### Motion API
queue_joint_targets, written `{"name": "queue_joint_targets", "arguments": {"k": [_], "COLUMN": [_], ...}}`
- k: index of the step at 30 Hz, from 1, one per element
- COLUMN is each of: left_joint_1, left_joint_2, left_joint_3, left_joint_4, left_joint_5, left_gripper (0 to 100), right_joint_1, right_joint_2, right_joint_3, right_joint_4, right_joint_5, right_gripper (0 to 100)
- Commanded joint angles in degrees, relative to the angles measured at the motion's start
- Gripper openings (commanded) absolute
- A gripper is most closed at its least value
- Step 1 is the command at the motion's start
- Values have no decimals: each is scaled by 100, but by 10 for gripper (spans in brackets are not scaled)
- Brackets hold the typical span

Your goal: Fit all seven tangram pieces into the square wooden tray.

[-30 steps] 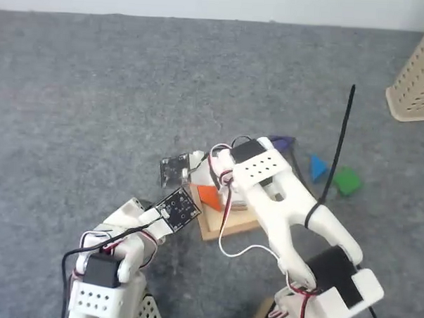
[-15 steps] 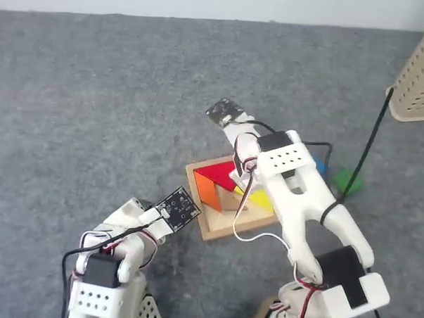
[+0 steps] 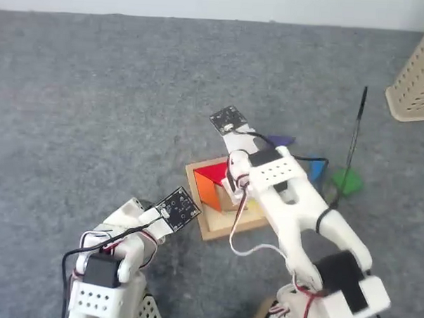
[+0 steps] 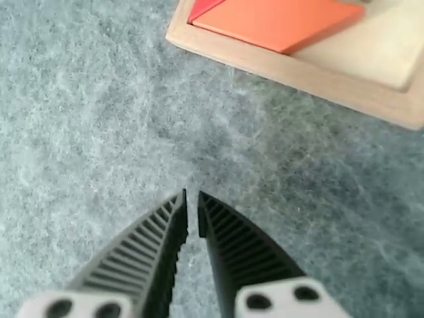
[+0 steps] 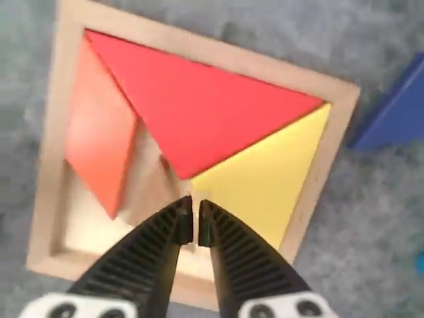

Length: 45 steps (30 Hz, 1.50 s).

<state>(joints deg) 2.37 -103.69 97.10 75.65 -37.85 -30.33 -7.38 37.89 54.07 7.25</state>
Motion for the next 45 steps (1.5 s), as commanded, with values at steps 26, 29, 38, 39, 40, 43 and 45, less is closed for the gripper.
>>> {"name": "queue_joint_targets", "arguments": {"k": [26, 29, 38, 39, 40, 43, 45], "left_joint_1": [-9, -9, 0, -9, -9, -9, -9], "left_joint_2": [-97, -97, -97, -97, -97, -97, -97], "left_joint_3": [-57, -57, -57, -57, -57, -57, -57], "left_joint_4": [26, 26, 26, 26, 26, 26, 26], "left_joint_5": [-62, -62, -62, -62, -62, -62, -62], "left_gripper": [27, 27, 27, 27, 27, 27, 27], "right_joint_1": [-699, -708, -716, -716, -699, -708, -708], "right_joint_2": [-101, -110, -57, -57, -57, -48, -48], "right_joint_3": [651, 642, -35, -35, -35, -26, 88], "right_joint_4": [-1147, -1051, -558, -629, -673, -637, -681], "right_joint_5": [536, 527, 492, 492, 492, 492, 510], "right_gripper": [13, 90, 195, 195, 195, 194, 193]}}
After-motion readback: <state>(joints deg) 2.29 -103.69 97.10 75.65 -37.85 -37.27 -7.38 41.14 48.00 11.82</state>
